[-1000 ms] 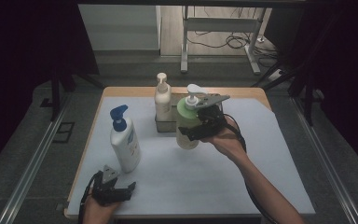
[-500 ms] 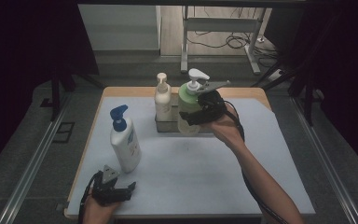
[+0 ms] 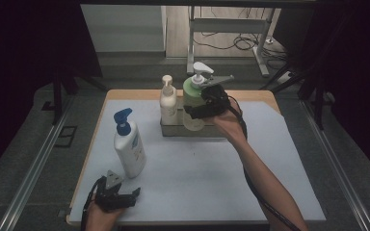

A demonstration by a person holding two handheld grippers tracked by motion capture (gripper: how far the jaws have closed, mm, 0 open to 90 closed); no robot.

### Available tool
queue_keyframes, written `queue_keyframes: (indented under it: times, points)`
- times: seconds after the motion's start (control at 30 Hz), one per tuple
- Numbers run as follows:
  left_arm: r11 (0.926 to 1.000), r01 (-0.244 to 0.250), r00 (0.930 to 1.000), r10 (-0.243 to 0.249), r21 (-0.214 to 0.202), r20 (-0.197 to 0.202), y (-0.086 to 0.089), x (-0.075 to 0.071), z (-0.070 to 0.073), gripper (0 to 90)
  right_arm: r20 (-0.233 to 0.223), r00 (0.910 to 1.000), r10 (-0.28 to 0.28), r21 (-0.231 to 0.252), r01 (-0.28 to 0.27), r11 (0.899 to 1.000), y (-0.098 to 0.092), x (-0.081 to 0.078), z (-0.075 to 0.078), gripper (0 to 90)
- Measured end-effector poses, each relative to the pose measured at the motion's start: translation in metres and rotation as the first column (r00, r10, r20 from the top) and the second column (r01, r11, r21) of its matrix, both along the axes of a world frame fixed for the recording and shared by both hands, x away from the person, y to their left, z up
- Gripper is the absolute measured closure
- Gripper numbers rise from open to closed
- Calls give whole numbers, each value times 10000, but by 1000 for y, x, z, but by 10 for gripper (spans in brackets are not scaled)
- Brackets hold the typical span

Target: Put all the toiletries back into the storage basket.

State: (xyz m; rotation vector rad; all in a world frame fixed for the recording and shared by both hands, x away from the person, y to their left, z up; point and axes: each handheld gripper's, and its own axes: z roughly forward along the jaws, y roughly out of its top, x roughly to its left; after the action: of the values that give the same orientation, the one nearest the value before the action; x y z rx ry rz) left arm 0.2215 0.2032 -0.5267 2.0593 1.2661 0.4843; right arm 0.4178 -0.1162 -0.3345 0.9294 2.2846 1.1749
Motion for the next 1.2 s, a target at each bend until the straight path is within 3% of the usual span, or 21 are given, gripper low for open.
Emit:
queue_keyframes:
  times: [0.7,1.2]
  points:
    - [10000,3,10000,-3,7,-4,0,0,0,107,185,9966,-797,-82,798,9968,5,34,-5,124]
    - [10000,4,10000,-4,3,-29,0,0,0,107,91,9942,-1069,-255,1071,9939,7,49,-25,124]
